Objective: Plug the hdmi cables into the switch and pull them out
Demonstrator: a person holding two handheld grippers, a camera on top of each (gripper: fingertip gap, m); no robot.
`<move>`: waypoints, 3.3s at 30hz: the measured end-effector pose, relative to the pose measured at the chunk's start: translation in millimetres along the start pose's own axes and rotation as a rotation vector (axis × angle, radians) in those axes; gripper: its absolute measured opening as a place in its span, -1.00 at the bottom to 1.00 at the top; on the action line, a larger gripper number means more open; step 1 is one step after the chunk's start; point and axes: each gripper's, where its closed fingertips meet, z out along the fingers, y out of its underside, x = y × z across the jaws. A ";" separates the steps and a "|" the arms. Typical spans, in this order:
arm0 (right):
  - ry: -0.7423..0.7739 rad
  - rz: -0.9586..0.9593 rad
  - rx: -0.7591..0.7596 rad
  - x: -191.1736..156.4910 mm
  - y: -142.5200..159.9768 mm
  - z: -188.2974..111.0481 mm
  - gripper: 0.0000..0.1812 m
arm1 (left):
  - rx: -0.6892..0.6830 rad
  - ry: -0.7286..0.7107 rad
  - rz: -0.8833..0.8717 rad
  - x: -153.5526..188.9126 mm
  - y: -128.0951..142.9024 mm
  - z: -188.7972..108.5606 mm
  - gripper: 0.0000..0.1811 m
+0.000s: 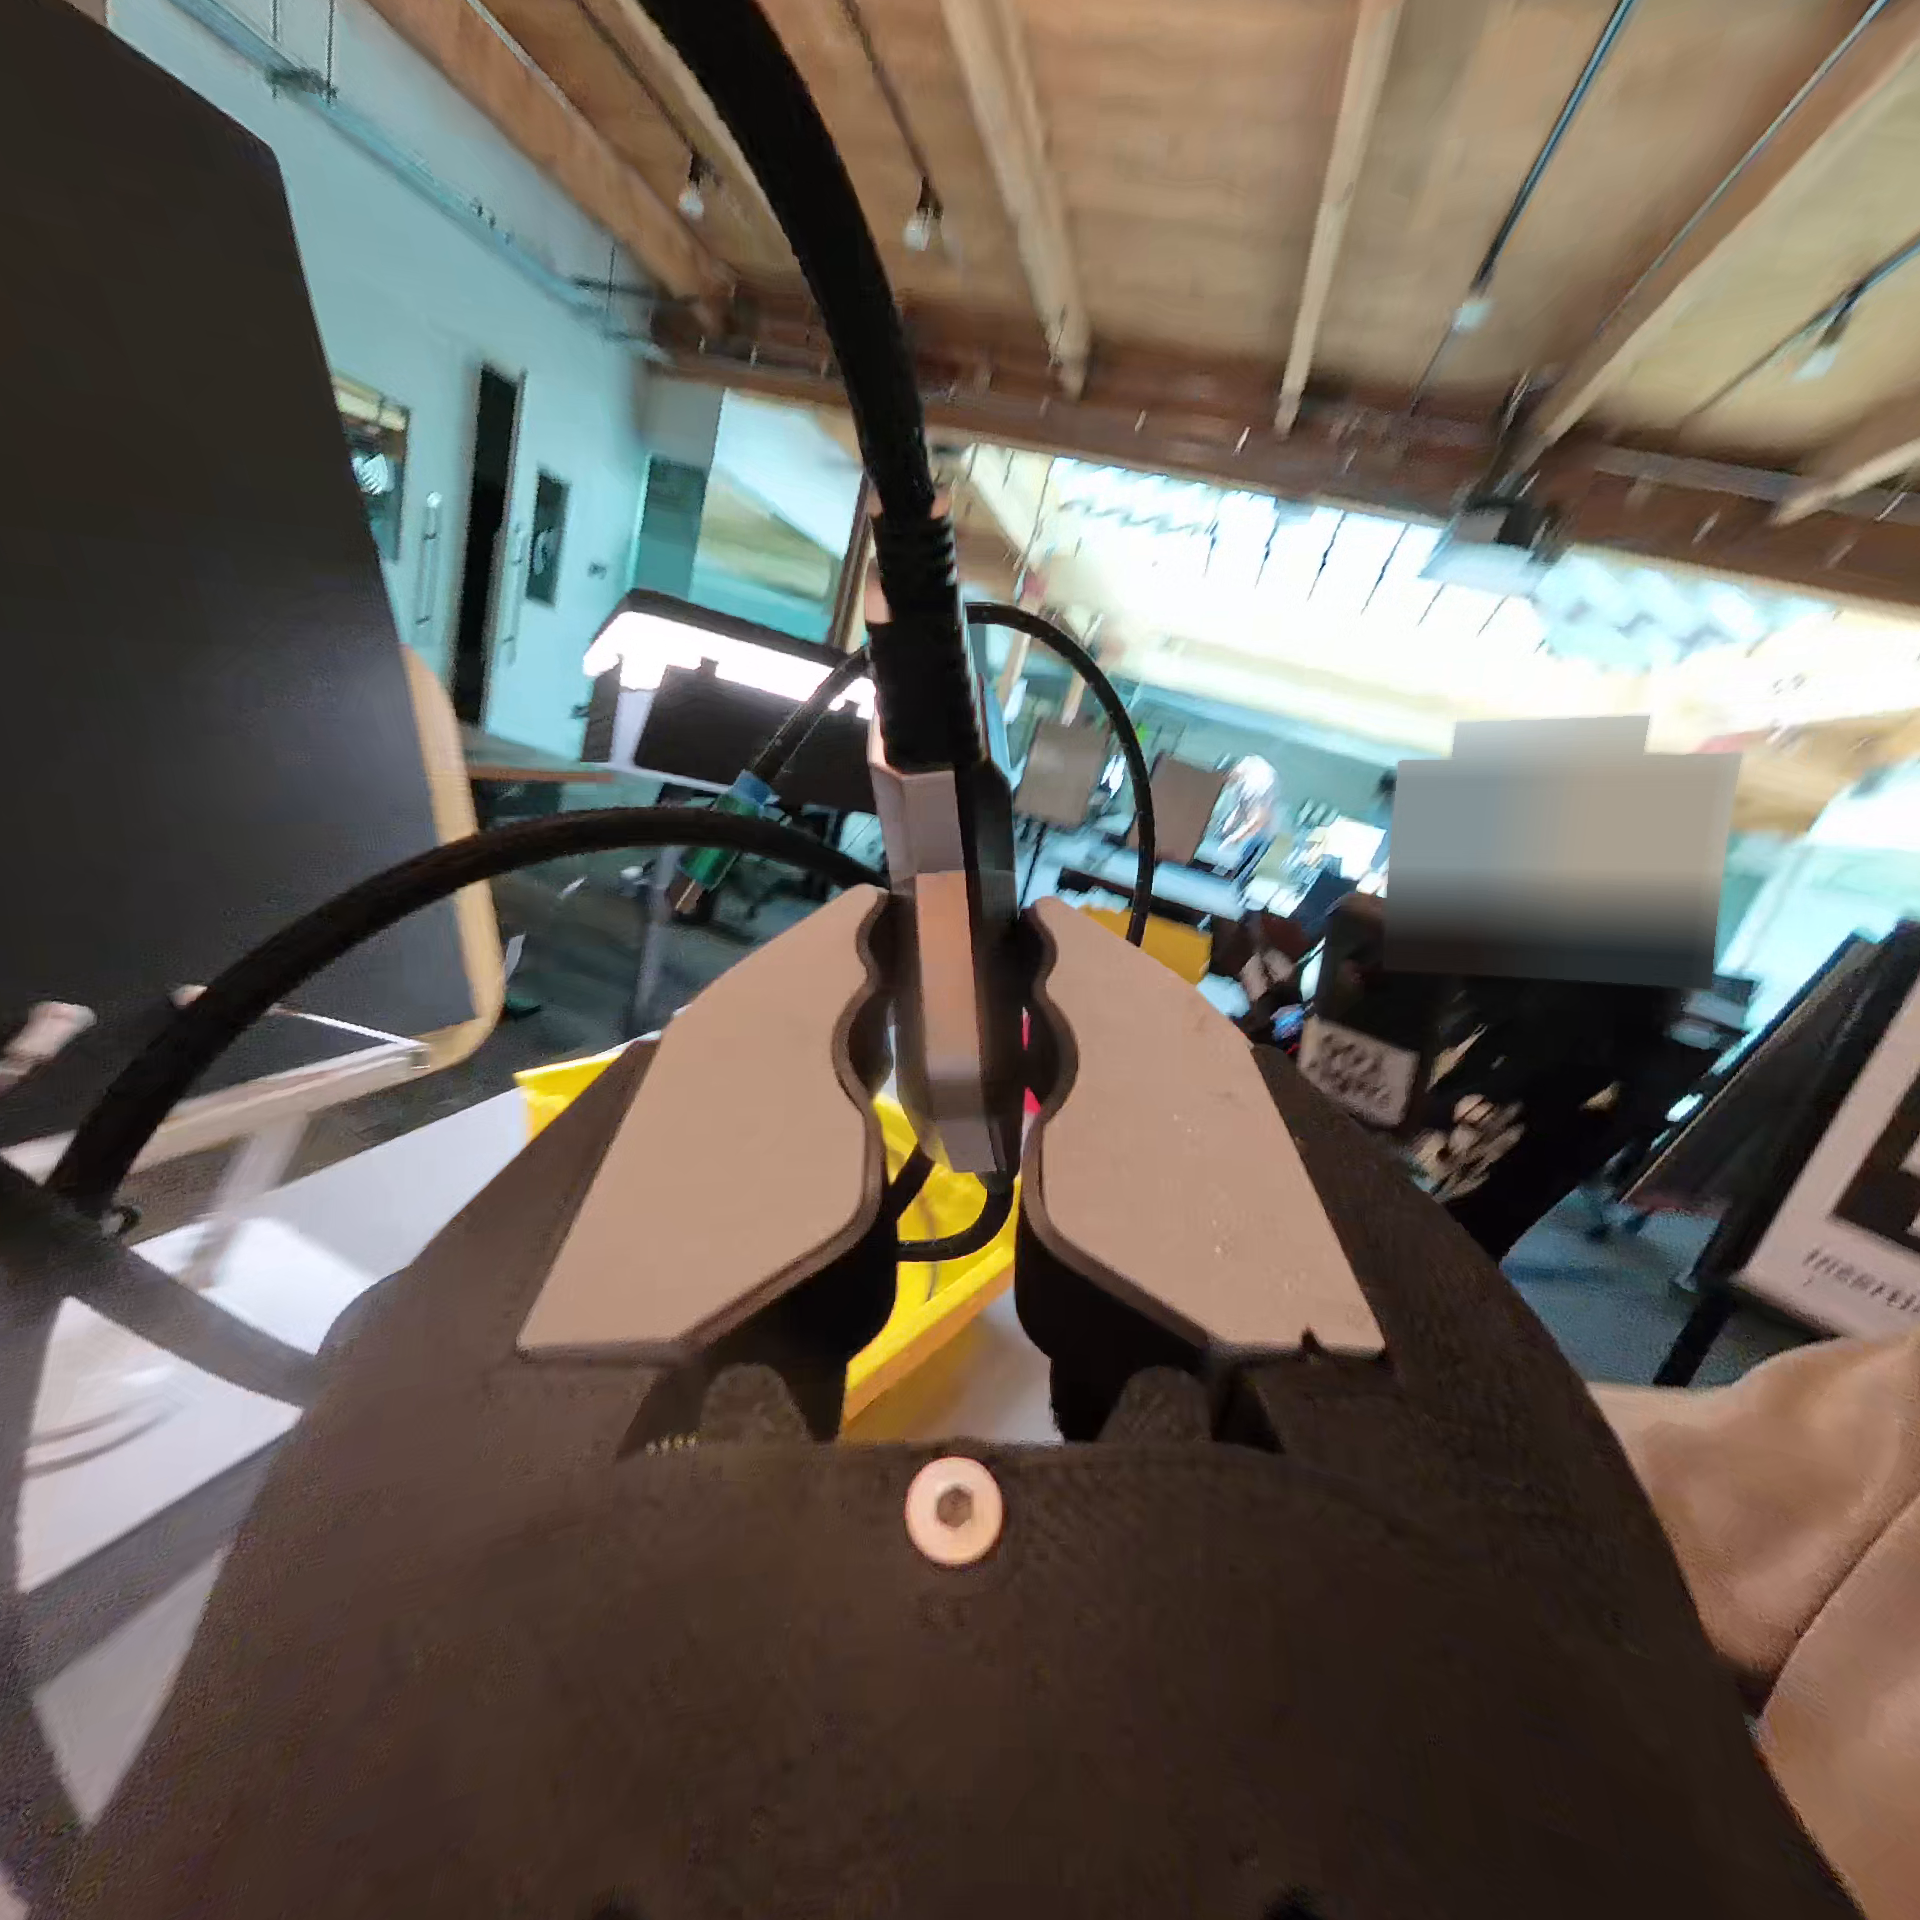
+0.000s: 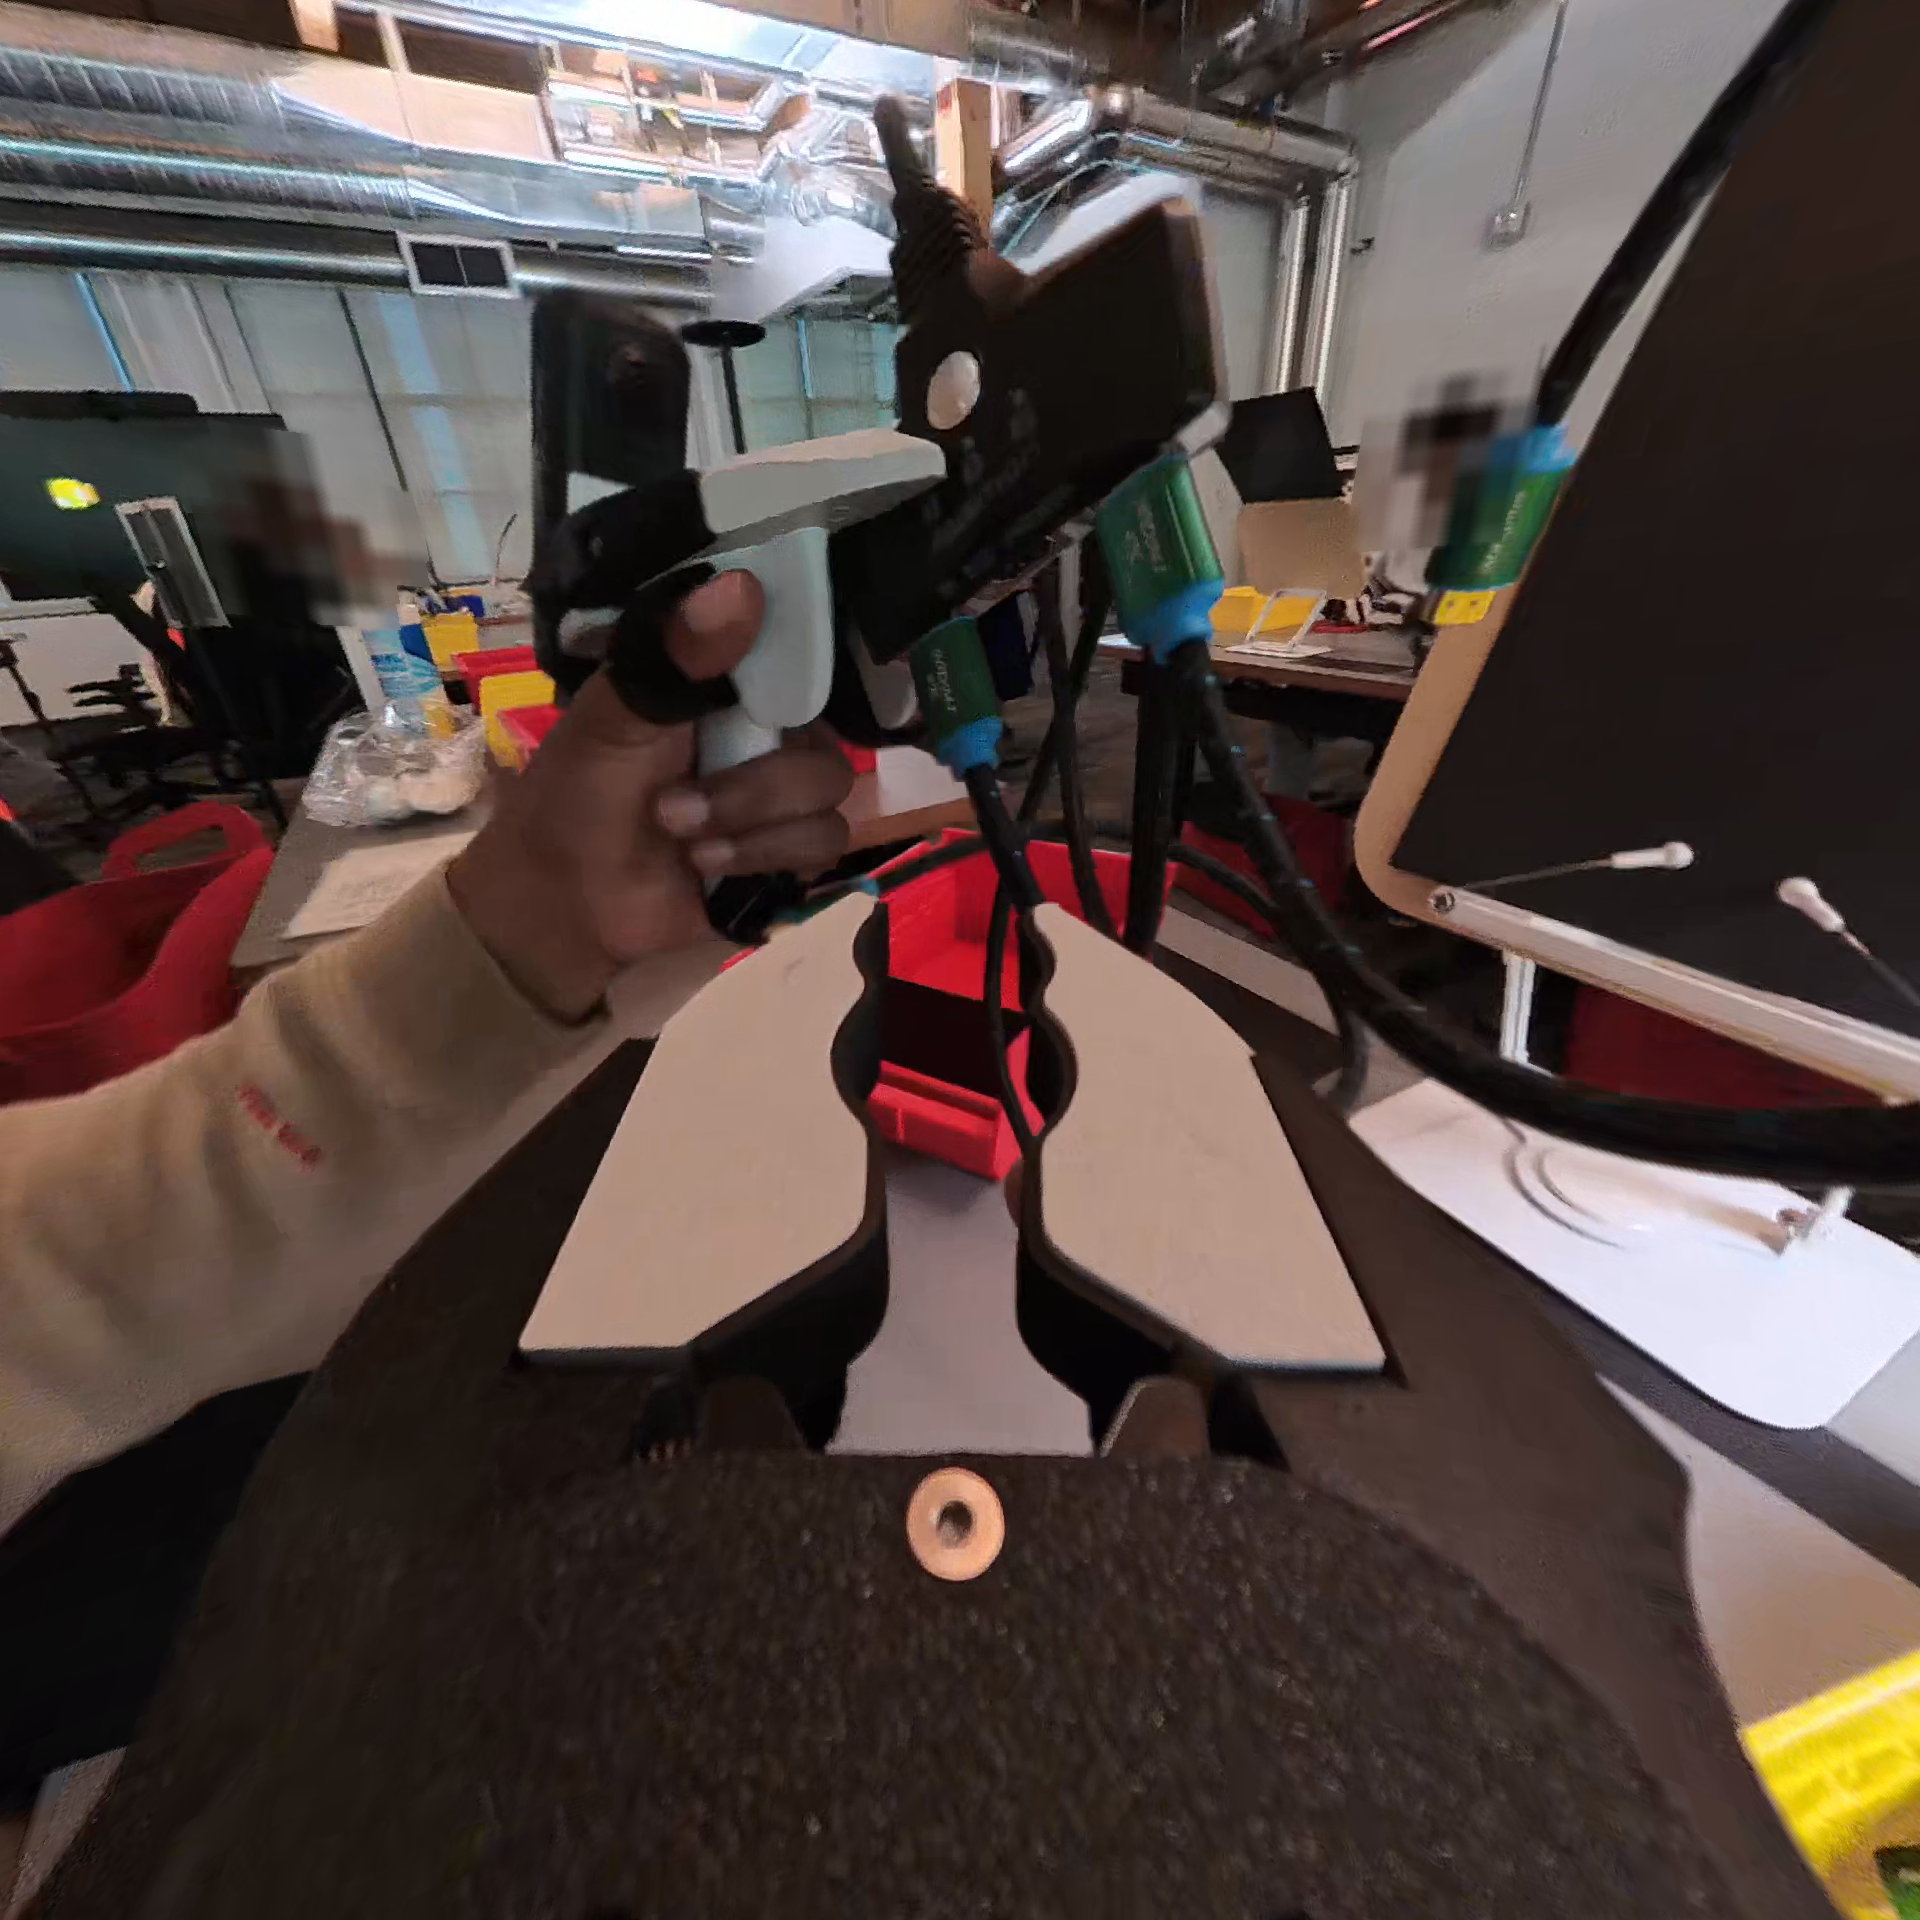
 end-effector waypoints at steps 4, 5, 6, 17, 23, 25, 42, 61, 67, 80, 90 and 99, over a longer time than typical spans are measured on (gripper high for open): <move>-0.016 0.169 0.111 22.3 2.4 -4.2 -0.63 | 0.189 0.055 -0.120 6.5 29.1 12.2 -0.75; -0.036 0.209 0.153 26.1 -4.0 -8.4 -0.62 | 0.220 0.063 -0.122 7.6 35.6 12.6 -0.76; -0.044 0.240 0.169 30.7 -7.1 -12.4 -0.65 | 0.249 0.081 -0.123 9.6 40.7 11.8 -0.76; -0.191 0.339 0.074 62.1 3.2 -32.7 -0.80 | -0.079 0.180 -0.031 7.9 98.6 7.2 -0.73; -0.169 0.264 0.088 65.5 1.4 -37.2 -1.00 | -0.259 0.210 -0.100 6.1 131.1 8.0 -0.72; -0.173 0.188 0.070 58.8 4.8 -34.2 -1.00 | -0.261 0.210 -0.138 5.1 138.5 12.8 -0.71; -0.329 0.278 0.087 32.8 25.6 -13.7 -0.63 | 0.045 0.259 -0.112 12.2 96.4 4.1 -0.73; -0.425 -0.214 0.052 -5.0 26.1 -34.5 -0.87 | -0.239 0.384 0.056 53.1 135.6 13.6 -0.73; -0.467 -0.171 0.041 -6.4 25.0 -40.3 -0.87 | -0.196 0.354 0.201 59.8 130.6 15.7 -0.74; -0.494 -0.114 0.084 -3.3 21.3 -43.6 -0.88 | -0.184 0.336 0.221 59.0 127.6 15.3 -0.74; -0.538 -0.119 0.152 -3.4 6.7 -54.4 -0.88 | -0.135 0.293 0.286 70.9 117.3 25.7 -0.77; -0.568 -0.099 0.198 9.2 8.1 -64.7 -0.88 | -0.087 0.262 0.241 68.7 124.0 38.7 -0.78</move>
